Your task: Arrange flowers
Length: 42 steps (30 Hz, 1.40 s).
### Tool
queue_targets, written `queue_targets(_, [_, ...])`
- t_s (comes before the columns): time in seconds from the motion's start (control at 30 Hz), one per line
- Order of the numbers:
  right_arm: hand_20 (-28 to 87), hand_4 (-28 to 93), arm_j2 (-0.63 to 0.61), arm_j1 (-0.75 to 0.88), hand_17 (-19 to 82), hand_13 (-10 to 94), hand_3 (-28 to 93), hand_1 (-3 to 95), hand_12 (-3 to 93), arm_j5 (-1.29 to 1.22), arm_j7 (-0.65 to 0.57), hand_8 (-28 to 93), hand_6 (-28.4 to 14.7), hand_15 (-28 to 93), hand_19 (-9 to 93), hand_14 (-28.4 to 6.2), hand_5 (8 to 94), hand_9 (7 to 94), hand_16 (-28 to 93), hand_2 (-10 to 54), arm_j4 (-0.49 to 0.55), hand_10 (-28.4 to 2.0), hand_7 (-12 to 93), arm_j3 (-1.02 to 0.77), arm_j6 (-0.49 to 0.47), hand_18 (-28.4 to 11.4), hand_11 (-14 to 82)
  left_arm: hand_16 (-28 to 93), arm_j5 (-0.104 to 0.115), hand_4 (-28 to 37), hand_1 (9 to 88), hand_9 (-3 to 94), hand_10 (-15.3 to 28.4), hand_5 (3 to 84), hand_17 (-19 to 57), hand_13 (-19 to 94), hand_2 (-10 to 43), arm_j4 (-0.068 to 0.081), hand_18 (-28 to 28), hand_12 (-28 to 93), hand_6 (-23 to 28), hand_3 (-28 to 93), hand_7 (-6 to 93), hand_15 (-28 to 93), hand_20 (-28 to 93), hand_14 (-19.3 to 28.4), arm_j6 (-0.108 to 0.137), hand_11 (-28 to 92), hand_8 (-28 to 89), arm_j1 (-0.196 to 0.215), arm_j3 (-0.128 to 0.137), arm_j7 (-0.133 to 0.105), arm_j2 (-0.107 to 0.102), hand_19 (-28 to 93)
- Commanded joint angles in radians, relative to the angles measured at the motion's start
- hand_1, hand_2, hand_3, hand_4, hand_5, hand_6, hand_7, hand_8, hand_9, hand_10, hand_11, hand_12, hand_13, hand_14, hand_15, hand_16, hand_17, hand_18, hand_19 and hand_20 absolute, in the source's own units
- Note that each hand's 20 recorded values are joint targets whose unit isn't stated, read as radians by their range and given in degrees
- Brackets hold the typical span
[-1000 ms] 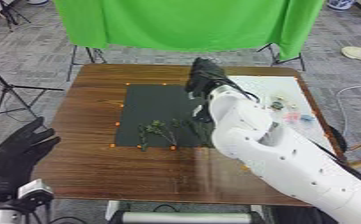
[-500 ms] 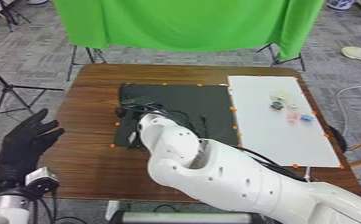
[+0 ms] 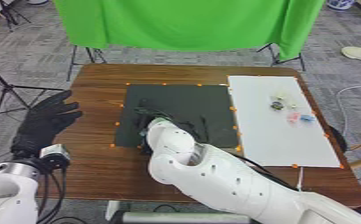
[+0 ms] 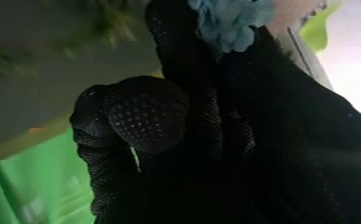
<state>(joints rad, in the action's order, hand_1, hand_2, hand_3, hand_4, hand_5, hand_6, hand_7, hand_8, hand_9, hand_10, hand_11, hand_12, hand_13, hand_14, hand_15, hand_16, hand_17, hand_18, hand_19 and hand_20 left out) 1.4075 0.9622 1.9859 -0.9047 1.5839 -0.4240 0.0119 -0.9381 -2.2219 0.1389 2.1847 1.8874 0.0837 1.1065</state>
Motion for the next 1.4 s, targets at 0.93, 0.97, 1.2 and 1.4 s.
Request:
queue_targets(0.93, [36, -28, 0.096, 0.149, 39, 79, 79, 48.6, 31.8, 0.196, 0.057, -4, -3.1, 75, 93, -5.3, 70.3, 85.3, 16, -9.5, -0.015, -9.5, 35, -0.085, 0.004, -23.6, 18.7, -9, -0.009, -21.5, 23.7, 34.2, 20.2, 34.6, -11.5, 25, 5.0, -0.025, 23.8, 10, 8.7, 81, 15.5, 53, 4, 26.8, -0.003, 29, -10, 0.029, -0.013, 0.126, -0.005, 57])
queue_targets(0.97, [37, -28, 0.099, 0.153, 39, 78, 79, 46.0, 27.3, 0.185, 0.034, -4, -3.4, 76, 93, -5.4, 68.7, 82.0, 16, -9.5, -0.017, -10.6, 34, -0.094, -0.011, -23.6, 24.8, -9, -0.009, -21.5, 23.7, 34.2, 20.2, 34.6, -11.6, 25, 5.0, -0.020, 23.7, 10, 8.7, 81, 15.5, 53, 4, 26.7, -0.007, 29, -10, 0.020, -0.018, 0.138, -0.008, 57])
queue_targets(1.2, [38, -28, 0.104, 0.159, 38, 75, 82, 34.8, 16.5, 0.152, 0.026, -16, -4.2, 78, 93, -6.4, 64.7, 75.2, 15, -9.5, -0.017, -14.0, 27, -0.105, 0.015, -23.7, 37.8, -9, -0.009, -21.4, 23.7, 34.2, 20.2, 34.8, -11.6, 25, 5.0, -0.021, 23.7, 10, 8.8, 81, 15.5, 53, 4, 26.8, -0.010, 29, -10, 0.026, -0.008, 0.150, -0.006, 57])
queue_targets(1.4, [39, -28, 0.117, 0.168, 38, 74, 80, 30.4, 16.4, 0.151, 0.028, -16, -5.4, 79, 93, -6.9, 63.5, 74.2, 15, -9.5, -0.015, -14.8, 26, -0.119, 0.024, -24.1, 38.4, -9, -0.012, -21.4, 23.7, 34.3, 20.2, 34.8, -11.6, 25, 5.1, -0.020, 23.6, 10, 8.8, 81, 15.5, 53, 4, 26.7, -0.004, 29, -10, 0.026, -0.018, 0.156, -0.007, 57])
